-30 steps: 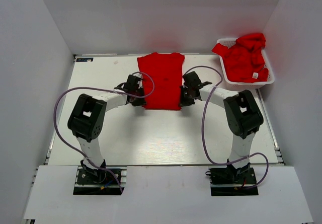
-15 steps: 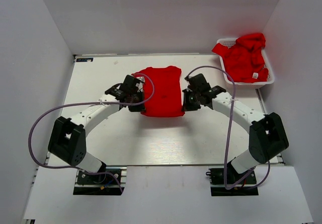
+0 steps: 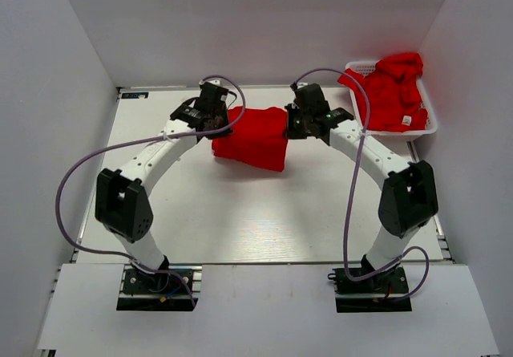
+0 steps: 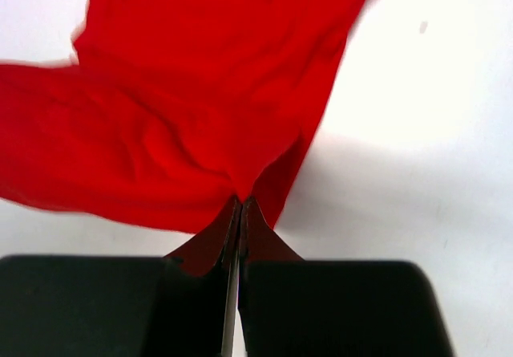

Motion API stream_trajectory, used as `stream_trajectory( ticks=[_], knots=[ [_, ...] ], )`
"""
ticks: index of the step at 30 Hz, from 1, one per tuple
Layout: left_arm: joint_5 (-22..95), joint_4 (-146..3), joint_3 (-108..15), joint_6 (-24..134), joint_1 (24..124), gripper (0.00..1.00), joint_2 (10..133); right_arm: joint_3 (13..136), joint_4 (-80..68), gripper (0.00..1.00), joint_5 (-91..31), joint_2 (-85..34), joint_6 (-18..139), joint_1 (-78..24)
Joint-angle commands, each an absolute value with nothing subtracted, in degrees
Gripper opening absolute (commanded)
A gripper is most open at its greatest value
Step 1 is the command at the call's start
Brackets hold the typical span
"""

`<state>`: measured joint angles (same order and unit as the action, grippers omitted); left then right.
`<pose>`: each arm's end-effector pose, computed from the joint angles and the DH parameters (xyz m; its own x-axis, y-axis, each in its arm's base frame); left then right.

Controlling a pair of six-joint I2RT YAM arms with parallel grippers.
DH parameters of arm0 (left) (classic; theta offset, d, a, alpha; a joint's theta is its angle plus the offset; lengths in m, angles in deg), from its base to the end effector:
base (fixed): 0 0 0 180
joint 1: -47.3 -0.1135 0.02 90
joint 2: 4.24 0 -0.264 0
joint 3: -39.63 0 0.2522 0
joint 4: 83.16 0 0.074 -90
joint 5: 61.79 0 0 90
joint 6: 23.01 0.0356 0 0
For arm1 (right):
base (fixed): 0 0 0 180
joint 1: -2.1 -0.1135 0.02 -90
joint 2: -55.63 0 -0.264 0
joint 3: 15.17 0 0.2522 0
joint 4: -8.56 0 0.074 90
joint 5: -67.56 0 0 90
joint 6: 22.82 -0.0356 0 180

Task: Fold and stack the t-shirts
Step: Fold the long partially folded tshirt into a neat square

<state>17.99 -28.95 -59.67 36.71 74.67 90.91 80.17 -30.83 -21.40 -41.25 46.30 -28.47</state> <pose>0.3273 -0.1623 0.3111 -0.7651 -0.1627 -0.6230 -0.0400 0.9777 -0.2062 0.3331 0.1960 0.2970 -0.7041 -0.0020 -0.7101 -0.2630 0.9296 0.2582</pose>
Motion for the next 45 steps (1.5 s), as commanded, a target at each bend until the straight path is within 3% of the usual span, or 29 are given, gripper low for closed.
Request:
stream_trajectory(
  ticks=[1, 13, 34, 35, 36, 37, 38, 39, 45],
  knots=[
    [13.00, -28.18, -65.44, 35.17, 73.06, 0.00, 94.89, 89.18, -27.70, 0.00, -18.05, -45.08, 48.28, -27.35],
    [14.75, -28.96, -80.56, 37.02, 67.51, 0.00, 107.11, 106.77, -29.73, 0.00, -19.71, -59.05, 51.79, -23.66],
    [23.81, -51.38, -78.20, 41.42, 62.33, 0.09, 118.18, 115.40, -14.46, 0.02, -31.74, -74.53, 48.64, -18.38],
    [23.29, -52.08, -78.72, 41.41, 62.33, 0.13, 119.32, 115.57, -13.56, 0.07, -32.27, -75.06, 48.72, -18.12],
    [23.29, -52.08, -79.68, 41.41, 61.81, 0.22, 120.03, 116.18, -11.99, 0.33, -32.63, -76.71, 48.72, -17.94],
    [22.76, -52.08, -80.56, 41.41, 61.80, 0.41, 120.73, 117.15, -11.10, 0.47, -34.02, -77.25, 48.72, -17.85],
    [22.24, -50.43, -83.53, 41.41, 61.28, 0.96, 121.43, 117.85, -11.70, 0.75, -34.30, -77.69, 48.81, -17.76],
    [22.23, -49.46, -84.86, 41.41, 61.27, 1.00, 122.05, 120.29, -12.49, 0.90, -34.30, -78.83, 49.16, -17.76],
    [22.76, -48.40, -86.28, 41.94, 61.27, 1.00, 119.96, 117.88, -14.08, 0.90, -32.11, -73.23, 53.11, -18.12]
  ],
)
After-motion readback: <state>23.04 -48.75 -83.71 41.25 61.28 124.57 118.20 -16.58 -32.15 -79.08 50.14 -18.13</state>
